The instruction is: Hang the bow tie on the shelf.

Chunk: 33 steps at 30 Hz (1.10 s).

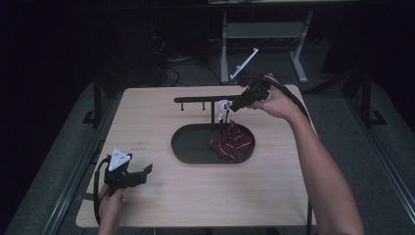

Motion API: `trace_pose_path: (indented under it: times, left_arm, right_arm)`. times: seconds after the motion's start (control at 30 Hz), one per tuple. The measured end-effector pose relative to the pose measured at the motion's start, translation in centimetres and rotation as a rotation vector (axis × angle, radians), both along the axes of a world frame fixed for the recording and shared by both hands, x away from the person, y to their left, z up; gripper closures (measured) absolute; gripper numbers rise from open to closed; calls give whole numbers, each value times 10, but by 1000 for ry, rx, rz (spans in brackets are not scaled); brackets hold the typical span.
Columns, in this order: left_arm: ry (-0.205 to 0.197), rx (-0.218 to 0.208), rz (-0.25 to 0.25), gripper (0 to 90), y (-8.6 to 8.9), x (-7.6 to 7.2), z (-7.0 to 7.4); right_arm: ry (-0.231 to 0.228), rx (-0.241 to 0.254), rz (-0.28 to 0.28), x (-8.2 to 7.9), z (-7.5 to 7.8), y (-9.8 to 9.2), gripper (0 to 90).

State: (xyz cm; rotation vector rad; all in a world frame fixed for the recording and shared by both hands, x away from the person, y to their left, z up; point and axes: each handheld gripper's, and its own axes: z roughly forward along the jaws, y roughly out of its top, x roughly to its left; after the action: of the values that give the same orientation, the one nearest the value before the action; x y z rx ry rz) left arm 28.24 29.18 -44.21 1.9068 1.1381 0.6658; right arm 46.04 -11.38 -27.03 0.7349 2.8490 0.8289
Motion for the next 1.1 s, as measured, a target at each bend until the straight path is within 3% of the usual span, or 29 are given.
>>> trace_pose_path:
  times: [1.1]
  left_arm:
    - [6,9,-5,135,-1,0,0]
  right_arm:
    - [20,46,12,-20,-14,-18,597]
